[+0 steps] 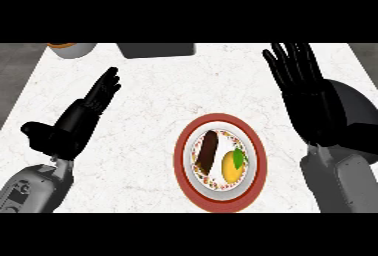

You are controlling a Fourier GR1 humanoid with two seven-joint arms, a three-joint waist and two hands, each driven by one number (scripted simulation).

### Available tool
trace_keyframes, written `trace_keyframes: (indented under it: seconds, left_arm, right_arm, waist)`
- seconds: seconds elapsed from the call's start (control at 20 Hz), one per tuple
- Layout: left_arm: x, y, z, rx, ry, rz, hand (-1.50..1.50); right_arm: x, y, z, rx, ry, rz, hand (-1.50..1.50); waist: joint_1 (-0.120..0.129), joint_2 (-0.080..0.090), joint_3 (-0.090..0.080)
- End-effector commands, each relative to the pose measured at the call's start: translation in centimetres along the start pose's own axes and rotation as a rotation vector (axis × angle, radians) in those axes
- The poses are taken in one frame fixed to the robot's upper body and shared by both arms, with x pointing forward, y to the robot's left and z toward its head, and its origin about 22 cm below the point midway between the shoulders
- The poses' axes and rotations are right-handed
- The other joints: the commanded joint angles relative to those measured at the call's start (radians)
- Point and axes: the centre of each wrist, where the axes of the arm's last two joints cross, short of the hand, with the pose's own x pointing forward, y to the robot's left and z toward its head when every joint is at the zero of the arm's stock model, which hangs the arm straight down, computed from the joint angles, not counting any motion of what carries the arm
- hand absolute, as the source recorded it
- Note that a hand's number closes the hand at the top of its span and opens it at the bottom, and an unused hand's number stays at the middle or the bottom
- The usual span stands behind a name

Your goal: Pick the sweet potato from the plate and place it in the pan

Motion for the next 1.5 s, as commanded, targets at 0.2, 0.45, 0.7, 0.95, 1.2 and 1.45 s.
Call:
trace_keyframes:
  seconds: [0.2, 0.45, 0.7, 0.95, 1.2, 1.45]
  left_arm:
    - [-3.0, -2.6, 1.1, -0.018, 0.159, 0.181, 0.0]
    - [-5.8, -4.5, 2.6, -0.007, 0.28, 0.29, 0.0]
    - [-6.4, -4.9, 4.0, 0.008, 0.294, 0.334, 0.0]
    - [-6.5, -4.0, 3.3, 0.013, 0.297, 0.325, 0.0]
    - [-5.8, -4.0, 2.4, -0.012, 0.28, 0.304, 0.0]
    - [-6.0, -4.5, 2.8, -0.018, 0.291, 0.323, 0.0]
  right_arm:
    - [-2.9, 0.1, -1.2, 0.077, 0.296, 0.573, 1.5]
    - [-3.3, -1.3, -0.4, 0.051, 0.284, 1.099, -1.5]
    - [-8.0, 6.5, -0.7, 0.081, 0.173, 1.171, -1.5]
    - [-10.3, 7.2, -0.6, 0.353, 0.641, 1.473, -1.5]
    - [-12.1, 10.5, -2.0, 0.544, 0.942, 1.77, -1.5]
    - [-13.0, 17.2, -4.0, 0.712, 1.198, 1.861, -1.5]
  waist:
    - [0.098, 0.01, -0.057]
    - [0.07, 0.002, -0.055]
    - [0.054, -0.007, -0.046]
    - [0.06, -0.015, -0.053]
    - [0.071, -0.012, -0.054]
    - [0.077, -0.008, -0.049]
